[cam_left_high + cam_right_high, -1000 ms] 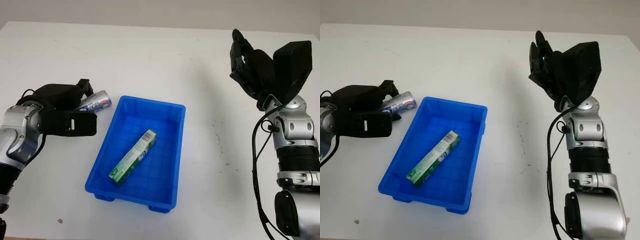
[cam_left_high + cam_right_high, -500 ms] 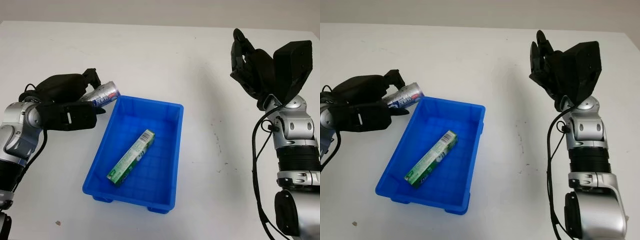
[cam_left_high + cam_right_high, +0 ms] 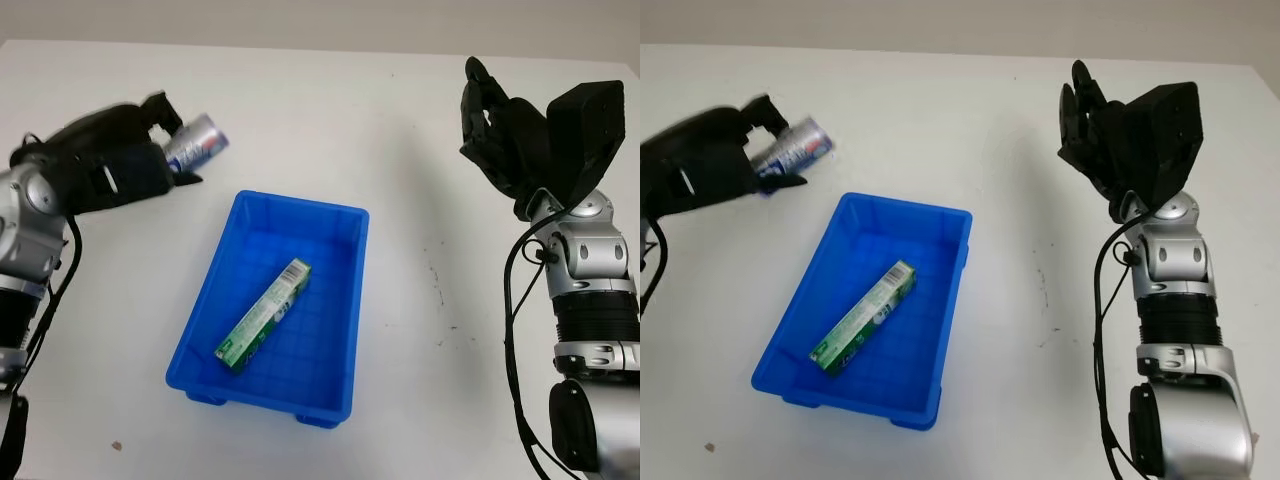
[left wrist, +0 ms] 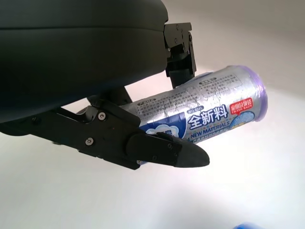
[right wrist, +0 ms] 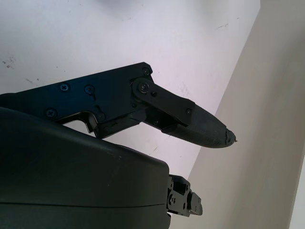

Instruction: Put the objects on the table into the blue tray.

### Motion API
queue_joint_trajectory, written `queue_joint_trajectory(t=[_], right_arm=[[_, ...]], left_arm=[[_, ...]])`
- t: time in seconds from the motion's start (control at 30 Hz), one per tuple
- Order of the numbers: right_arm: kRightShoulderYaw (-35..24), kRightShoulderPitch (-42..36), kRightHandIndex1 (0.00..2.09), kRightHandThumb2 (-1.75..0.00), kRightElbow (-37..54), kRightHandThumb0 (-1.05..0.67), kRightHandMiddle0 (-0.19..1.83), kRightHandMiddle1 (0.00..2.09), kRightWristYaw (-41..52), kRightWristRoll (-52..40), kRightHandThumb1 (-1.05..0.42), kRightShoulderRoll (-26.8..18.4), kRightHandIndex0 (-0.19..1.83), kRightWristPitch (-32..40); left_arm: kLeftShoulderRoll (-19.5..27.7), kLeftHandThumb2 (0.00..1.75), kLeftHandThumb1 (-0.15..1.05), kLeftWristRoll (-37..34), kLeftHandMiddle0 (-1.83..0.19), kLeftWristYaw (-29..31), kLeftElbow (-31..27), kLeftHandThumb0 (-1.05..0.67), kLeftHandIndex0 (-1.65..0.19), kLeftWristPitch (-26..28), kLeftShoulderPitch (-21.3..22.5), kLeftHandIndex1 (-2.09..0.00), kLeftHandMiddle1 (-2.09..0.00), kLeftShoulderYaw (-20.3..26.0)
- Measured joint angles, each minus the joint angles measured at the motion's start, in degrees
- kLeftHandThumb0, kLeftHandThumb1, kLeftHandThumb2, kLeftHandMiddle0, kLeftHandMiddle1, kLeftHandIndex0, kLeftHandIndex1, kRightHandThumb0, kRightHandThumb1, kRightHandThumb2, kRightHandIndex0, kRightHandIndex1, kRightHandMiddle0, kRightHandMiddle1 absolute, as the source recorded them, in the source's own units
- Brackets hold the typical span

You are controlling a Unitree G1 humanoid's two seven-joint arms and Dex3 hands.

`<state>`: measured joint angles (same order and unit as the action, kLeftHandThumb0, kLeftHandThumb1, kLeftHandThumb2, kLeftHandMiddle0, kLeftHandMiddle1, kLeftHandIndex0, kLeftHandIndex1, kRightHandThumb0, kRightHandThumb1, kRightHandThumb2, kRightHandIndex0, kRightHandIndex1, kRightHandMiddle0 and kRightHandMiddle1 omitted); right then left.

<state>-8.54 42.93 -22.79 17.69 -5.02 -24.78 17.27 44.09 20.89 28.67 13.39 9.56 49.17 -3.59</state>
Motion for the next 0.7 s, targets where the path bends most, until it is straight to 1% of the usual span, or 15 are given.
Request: queue_joint_trajectory(t=[0.03, 0.1, 0.2, 0.27, 0.37, 0.47, 0.53, 0.63, 0.7], right_arm=[[0.0, 0.0, 0.00, -0.86, 0.0, -0.67, -0.19, 0.00, 0.0, 0.0, -1.05, 0.0, -0.19, 0.0], [0.1, 0.1, 0.00, -0.86, -0.2, -0.68, -0.19, 0.00, 0.2, 0.0, -1.05, 0.0, -0.19, 0.0], [0.6, 0.2, 0.00, -0.87, -0.5, -0.66, -0.19, 0.00, 0.4, 0.1, -1.05, 0.0, -0.19, 0.0], [0.9, 0.2, 0.00, -0.87, -0.6, -0.65, -0.19, 0.00, 0.3, 0.3, -1.05, 0.0, -0.19, 0.0], [0.9, 0.2, 0.00, -0.87, -0.7, -0.66, -0.19, 0.00, 0.2, 0.5, -1.05, 0.0, -0.19, 0.0], [0.9, 0.4, 0.00, -0.86, -0.8, -0.66, -0.19, 0.00, 0.0, 0.5, -1.05, 0.2, -0.19, 0.0], [0.9, 0.4, 0.00, -0.86, -1.1, -0.67, -0.19, 0.00, 0.0, 0.5, -1.05, 0.2, -0.19, 0.0], [0.9, 0.4, 0.00, -0.86, -1.2, -0.67, -0.19, 0.00, 0.0, 0.5, -1.05, 0.2, -0.19, 0.0], [0.9, 0.4, 0.00, -0.86, -1.2, -0.68, -0.19, 0.00, 0.1, 0.5, -1.05, 0.2, -0.19, 0.0]], left_arm=[[0.0, 0.23, 1.05, -1.0, -0.95, 0.9, -1.7, -0.07, -0.77, 0.9, 1.3, -2.09, -2.09, 0.5], [0.0, 0.20, 1.05, -2.1, -0.92, 2.3, -4.9, -0.04, -0.67, 2.6, 3.5, -2.09, -2.09, 1.1], [0.6, 0.14, 1.05, -2.0, -0.86, 4.0, -8.6, -0.11, -0.63, 3.4, 6.0, -2.09, -2.09, 1.1], [0.9, 0.11, 1.05, -2.0, -0.84, 6.0, -11.6, -0.14, -0.61, 5.0, 7.0, -2.09, -2.09, 1.0], [1.1, 0.11, 1.05, -3.4, -0.90, 10.7, -16.4, -0.12, -0.57, 8.9, 7.4, -2.09, -2.09, 0.5], [1.1, 0.17, 1.05, -5.9, -0.93, 16.4, -20.7, -0.15, -0.65, 13.9, 7.4, -2.09, -2.09, -1.0], [1.1, 0.17, 1.05, -7.9, -0.94, 19.3, -22.7, -0.18, -0.67, 15.9, 7.1, -2.09, -2.09, -1.9], [1.0, 0.18, 1.05, -9.0, -1.01, 21.4, -23.7, -0.19, -0.81, 16.5, 5.1, -2.09, -2.09, -3.8], [1.0, 0.22, 1.05, -9.1, -1.10, 23.2, -24.2, -0.16, -0.92, 19.0, 3.5, -2.09, -2.09, -5.9]])
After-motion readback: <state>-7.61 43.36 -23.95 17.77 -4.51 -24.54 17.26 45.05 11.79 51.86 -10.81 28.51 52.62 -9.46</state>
